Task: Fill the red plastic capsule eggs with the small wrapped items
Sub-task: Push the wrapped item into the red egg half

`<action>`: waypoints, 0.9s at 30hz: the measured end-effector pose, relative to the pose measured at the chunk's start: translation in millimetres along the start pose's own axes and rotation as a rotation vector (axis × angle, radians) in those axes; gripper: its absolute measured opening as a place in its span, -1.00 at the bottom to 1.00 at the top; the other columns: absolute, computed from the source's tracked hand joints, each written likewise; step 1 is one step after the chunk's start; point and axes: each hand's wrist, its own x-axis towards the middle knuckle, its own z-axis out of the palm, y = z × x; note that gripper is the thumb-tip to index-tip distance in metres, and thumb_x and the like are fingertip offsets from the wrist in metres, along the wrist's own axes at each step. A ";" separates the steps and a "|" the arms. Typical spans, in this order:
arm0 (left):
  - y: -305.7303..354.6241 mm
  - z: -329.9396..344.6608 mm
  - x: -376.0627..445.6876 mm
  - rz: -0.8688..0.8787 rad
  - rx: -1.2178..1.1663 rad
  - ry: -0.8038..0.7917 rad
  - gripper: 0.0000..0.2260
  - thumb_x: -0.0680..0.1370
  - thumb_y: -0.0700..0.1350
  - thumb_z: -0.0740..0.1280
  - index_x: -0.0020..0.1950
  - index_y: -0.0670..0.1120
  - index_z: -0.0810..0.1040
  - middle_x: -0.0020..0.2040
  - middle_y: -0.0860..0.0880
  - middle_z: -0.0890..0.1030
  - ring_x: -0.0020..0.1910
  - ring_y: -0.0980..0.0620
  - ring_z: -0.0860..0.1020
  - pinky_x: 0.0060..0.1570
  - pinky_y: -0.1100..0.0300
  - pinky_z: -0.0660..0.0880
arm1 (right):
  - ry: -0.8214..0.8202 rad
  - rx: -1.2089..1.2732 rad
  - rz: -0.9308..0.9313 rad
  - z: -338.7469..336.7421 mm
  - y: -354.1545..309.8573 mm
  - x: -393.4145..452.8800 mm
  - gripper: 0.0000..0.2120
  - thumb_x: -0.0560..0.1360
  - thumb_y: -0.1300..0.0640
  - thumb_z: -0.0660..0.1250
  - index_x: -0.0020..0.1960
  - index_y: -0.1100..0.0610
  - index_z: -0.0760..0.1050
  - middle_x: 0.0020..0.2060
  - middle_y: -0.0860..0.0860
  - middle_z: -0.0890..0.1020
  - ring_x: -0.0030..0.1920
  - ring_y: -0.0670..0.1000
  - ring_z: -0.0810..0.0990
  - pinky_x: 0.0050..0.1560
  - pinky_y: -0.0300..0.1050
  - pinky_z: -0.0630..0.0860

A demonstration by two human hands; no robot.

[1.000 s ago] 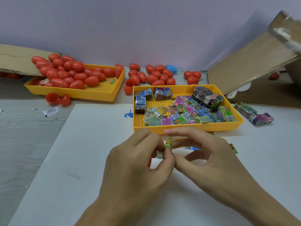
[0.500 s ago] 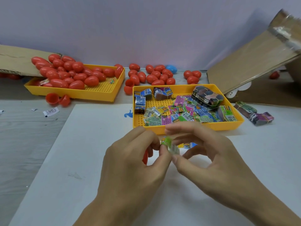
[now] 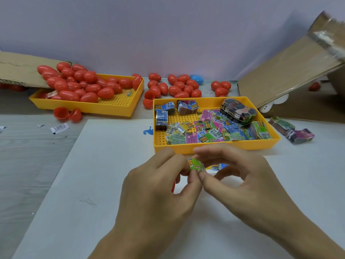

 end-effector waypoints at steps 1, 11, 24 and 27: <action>0.5 0.4 -0.2 0.001 -0.001 -0.005 -0.83 0.44 -0.08 0.41 -0.32 -0.03 0.48 -0.34 0.14 0.36 -0.44 0.15 0.29 -0.52 0.18 0.34 | 0.019 -0.052 -0.029 0.9 -0.2 -0.1 -0.70 0.38 0.15 0.41 0.09 -0.08 0.63 -0.10 -0.21 0.69 -0.01 -0.12 0.67 -0.18 -0.17 0.60; 0.5 4.7 -1.8 0.004 -0.070 -0.085 -0.83 0.49 -0.03 0.33 -0.30 -0.01 0.49 -0.31 0.19 0.34 -0.43 0.20 0.28 -0.44 0.34 0.24 | 0.091 -0.253 -0.194 3.0 3.5 -0.7 -0.85 0.40 0.23 0.40 -0.08 0.08 0.70 -0.26 -0.18 0.69 -0.25 -0.21 0.65 -0.35 -0.21 0.56; -0.3 1.4 0.2 0.041 -0.021 -0.167 -0.87 0.45 -0.05 0.37 -0.28 0.01 0.48 -0.30 0.18 0.36 -0.42 0.18 0.25 -0.49 0.26 0.29 | 0.032 -0.302 -0.137 2.2 10.5 2.4 -0.86 0.40 0.19 0.37 -0.13 0.00 0.67 -0.11 -0.18 0.60 -0.06 -0.07 0.60 -0.34 -0.22 0.49; -1.4 -0.2 0.6 0.057 -0.045 -0.174 -0.89 0.44 -0.03 0.31 -0.28 0.00 0.47 -0.30 0.16 0.39 -0.41 0.15 0.30 -0.50 0.21 0.35 | -0.004 -0.184 -0.141 1.0 9.7 2.9 -0.83 0.38 0.25 0.38 -0.15 0.00 0.66 -0.12 -0.14 0.63 -0.07 -0.03 0.62 -0.44 -0.09 0.49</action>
